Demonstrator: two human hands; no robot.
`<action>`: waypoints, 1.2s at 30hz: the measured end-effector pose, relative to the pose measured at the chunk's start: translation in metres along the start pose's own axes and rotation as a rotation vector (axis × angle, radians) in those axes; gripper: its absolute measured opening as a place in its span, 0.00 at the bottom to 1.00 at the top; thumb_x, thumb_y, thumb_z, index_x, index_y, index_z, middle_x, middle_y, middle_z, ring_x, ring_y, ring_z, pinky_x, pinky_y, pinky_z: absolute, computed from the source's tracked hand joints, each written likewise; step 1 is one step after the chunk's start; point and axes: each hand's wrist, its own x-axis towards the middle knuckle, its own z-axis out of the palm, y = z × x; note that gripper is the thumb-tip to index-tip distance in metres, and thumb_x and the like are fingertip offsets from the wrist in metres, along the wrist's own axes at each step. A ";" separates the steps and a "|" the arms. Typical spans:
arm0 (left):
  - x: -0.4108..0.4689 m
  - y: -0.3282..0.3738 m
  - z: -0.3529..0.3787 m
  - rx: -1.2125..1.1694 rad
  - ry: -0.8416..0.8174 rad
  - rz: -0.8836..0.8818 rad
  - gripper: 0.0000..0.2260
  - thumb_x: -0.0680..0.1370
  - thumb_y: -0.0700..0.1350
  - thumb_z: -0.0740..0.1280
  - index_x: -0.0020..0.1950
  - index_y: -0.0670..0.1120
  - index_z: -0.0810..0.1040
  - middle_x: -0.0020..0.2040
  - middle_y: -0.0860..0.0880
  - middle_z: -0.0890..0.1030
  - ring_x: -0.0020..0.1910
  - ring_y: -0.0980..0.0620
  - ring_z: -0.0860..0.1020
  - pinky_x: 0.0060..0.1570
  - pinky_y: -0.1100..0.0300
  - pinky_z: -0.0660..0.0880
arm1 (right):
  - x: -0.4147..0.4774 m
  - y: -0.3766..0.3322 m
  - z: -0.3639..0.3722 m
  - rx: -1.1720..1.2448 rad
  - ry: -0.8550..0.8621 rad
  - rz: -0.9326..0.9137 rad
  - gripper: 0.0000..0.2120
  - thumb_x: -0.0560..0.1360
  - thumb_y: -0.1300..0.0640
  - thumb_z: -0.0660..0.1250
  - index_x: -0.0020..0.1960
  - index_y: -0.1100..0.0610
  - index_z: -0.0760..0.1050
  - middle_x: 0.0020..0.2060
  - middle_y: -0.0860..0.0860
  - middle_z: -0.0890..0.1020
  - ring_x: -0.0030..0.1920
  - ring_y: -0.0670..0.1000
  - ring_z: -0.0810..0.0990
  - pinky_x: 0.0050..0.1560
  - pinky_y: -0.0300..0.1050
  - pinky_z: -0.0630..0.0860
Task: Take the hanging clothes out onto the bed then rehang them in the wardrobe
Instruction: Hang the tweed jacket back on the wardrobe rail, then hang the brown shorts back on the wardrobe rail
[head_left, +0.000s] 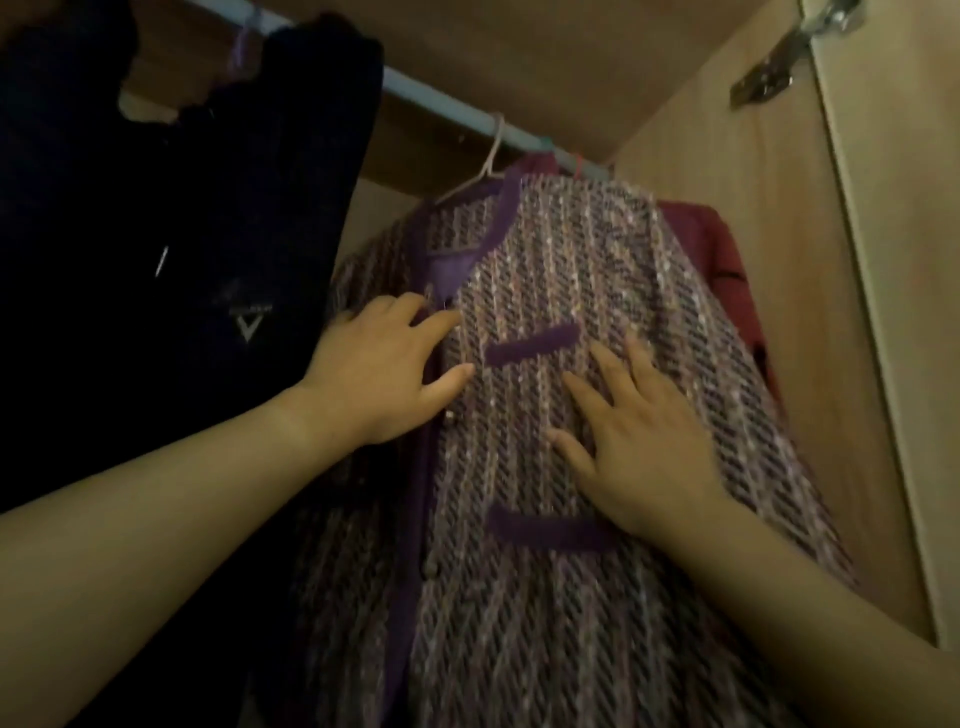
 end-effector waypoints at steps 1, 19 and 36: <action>-0.014 0.007 0.002 -0.019 -0.020 0.010 0.36 0.70 0.69 0.41 0.73 0.55 0.61 0.68 0.47 0.68 0.66 0.45 0.67 0.56 0.49 0.71 | -0.014 -0.002 0.002 -0.005 -0.009 0.003 0.31 0.73 0.37 0.49 0.63 0.56 0.76 0.67 0.58 0.72 0.68 0.64 0.67 0.63 0.59 0.69; -0.273 0.101 0.028 -0.544 -0.447 0.091 0.28 0.76 0.65 0.49 0.70 0.52 0.69 0.66 0.47 0.72 0.65 0.45 0.71 0.60 0.47 0.71 | -0.291 -0.056 -0.063 0.211 -0.414 0.087 0.24 0.77 0.41 0.54 0.65 0.54 0.74 0.68 0.56 0.70 0.70 0.58 0.66 0.68 0.56 0.62; -0.495 0.282 -0.104 -1.172 -0.872 0.727 0.26 0.75 0.62 0.52 0.67 0.50 0.72 0.62 0.46 0.76 0.60 0.43 0.74 0.58 0.46 0.69 | -0.593 -0.119 -0.324 -0.103 -1.017 0.897 0.25 0.77 0.38 0.52 0.63 0.51 0.74 0.66 0.53 0.73 0.68 0.59 0.69 0.65 0.62 0.64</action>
